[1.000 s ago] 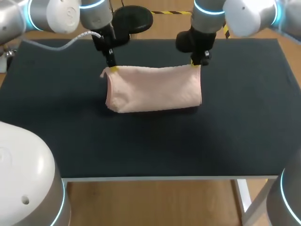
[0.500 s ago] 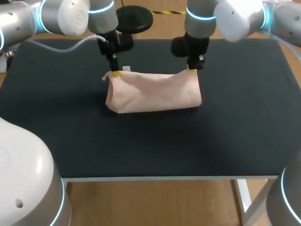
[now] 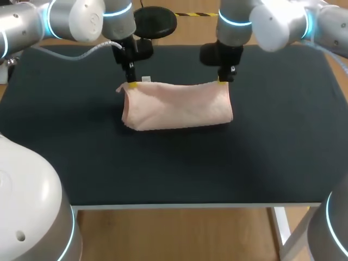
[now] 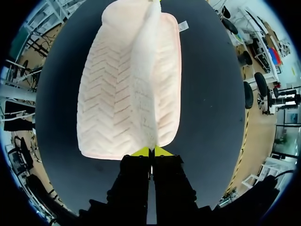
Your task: Fold the towel
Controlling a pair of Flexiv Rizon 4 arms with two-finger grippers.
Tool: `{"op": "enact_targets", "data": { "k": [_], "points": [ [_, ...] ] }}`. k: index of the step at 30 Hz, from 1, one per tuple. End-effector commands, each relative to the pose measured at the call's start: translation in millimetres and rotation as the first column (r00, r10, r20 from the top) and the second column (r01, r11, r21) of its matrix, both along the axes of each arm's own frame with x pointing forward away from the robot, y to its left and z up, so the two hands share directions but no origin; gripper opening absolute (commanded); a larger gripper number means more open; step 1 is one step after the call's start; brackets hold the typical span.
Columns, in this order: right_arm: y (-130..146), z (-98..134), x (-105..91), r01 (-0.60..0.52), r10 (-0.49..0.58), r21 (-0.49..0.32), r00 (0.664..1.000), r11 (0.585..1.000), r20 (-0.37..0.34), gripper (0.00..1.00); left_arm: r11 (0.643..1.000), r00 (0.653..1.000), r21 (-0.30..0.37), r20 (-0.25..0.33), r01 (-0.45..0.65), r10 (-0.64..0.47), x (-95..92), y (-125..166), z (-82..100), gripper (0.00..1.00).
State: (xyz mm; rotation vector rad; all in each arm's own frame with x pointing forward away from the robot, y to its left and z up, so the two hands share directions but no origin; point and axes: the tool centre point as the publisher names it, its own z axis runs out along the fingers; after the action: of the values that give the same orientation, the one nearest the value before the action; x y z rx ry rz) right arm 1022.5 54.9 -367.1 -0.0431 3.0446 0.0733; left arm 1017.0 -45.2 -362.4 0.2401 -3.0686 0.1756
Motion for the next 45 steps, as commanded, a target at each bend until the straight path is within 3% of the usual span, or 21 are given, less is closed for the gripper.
{"op": "enact_targets", "data": {
  "k": [1,19,20,22,32,40,45],
  "points": [
    [-7.1,-5.8,1.7,0.021,-0.021,0.016,1.0,1.0,-0.006,0.0,1.0,1.0,-0.006,0.007,0.003,-0.003,-2.0,1.5,-4.5,0.0],
    [-1.3,-13.1,16.0,0.05,-0.049,0.029,0.999,0.998,-0.021,0.0,1.0,1.0,0.018,-0.007,0.017,-0.017,13.0,0.2,-11.7,0.0],
    [-1.3,-12.9,16.4,0.049,-0.048,0.027,0.999,0.998,-0.022,0.06,1.0,1.0,0.023,-0.011,0.019,-0.018,13.2,0.4,-11.6,0.05],
    [-1.5,-12.6,17.2,0.048,-0.047,0.016,0.999,0.999,-0.025,1.0,1.0,1.0,0.023,-0.013,0.02,-0.02,13.4,0.5,-11.6,0.99],
    [-11.2,-1.4,19.0,0.071,-0.071,0.006,0.997,0.997,0.001,1.0,0.999,0.999,0.013,-0.021,-0.029,0.03,5.7,11.6,-3.3,1.0],
    [-23.4,28.4,13.4,0.1,-0.103,0.046,0.993,0.994,0.06,1.0,0.998,0.998,-0.022,0.029,-0.057,0.058,-7.2,23.0,29.4,1.0],
    [-29.7,44.4,5.1,0.158,-0.16,0.044,0.986,0.986,0.041,1.0,0.993,0.995,-0.104,0.078,-0.058,0.066,-14.5,27.9,57.3,1.0]
  ]
}}
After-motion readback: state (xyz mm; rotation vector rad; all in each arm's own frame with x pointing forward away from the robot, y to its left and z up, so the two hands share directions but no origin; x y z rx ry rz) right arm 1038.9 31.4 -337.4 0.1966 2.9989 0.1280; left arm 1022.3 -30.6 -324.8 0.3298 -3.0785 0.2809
